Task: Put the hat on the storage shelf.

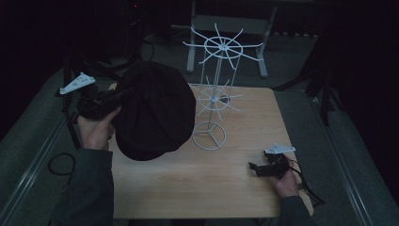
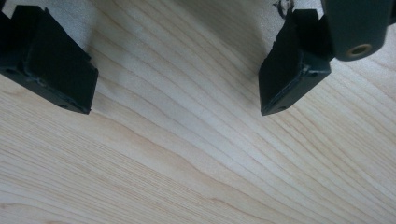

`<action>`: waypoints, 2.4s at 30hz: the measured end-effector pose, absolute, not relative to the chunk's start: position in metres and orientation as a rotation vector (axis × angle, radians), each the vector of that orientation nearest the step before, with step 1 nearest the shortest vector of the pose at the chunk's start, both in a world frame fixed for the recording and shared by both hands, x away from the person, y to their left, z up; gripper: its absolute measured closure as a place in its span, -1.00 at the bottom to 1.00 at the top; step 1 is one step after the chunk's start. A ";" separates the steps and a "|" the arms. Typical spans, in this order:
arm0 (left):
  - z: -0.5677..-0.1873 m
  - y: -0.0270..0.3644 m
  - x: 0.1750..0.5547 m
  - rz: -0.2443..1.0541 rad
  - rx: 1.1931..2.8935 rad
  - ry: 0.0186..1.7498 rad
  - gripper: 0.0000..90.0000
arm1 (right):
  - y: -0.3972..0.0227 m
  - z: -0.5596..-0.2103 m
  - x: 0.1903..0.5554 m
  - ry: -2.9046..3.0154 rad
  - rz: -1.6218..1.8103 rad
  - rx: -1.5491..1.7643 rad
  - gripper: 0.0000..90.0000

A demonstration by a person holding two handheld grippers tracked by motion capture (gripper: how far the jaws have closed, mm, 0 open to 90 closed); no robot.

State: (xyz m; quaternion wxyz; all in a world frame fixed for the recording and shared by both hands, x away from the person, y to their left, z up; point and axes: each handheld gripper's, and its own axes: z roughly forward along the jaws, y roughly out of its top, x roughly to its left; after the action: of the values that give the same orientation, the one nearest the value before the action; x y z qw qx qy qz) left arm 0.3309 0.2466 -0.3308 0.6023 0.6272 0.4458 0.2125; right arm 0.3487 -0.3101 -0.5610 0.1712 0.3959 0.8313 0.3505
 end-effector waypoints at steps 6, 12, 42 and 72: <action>-0.325 0.246 0.330 0.485 1.446 1.017 0.64 | -0.310 -0.561 0.349 2.360 0.995 1.124 -0.74; -0.321 0.245 0.330 0.469 1.428 1.004 0.64 | -0.310 -0.561 0.349 2.360 0.996 1.125 -0.74; -0.308 0.240 0.327 0.422 1.416 0.953 0.62 | -0.310 -0.561 0.349 2.361 0.995 1.124 -0.74; -0.296 0.233 0.324 0.365 1.385 0.900 0.62 | -0.310 -0.561 0.349 2.360 0.995 1.124 -0.74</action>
State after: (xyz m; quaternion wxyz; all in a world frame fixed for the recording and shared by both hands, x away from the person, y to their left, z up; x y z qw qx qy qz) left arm 0.3240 0.2332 -0.2962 0.6633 0.6127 0.3981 0.1617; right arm 0.3487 -0.3101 -0.5610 0.1712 0.3959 0.8313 0.3505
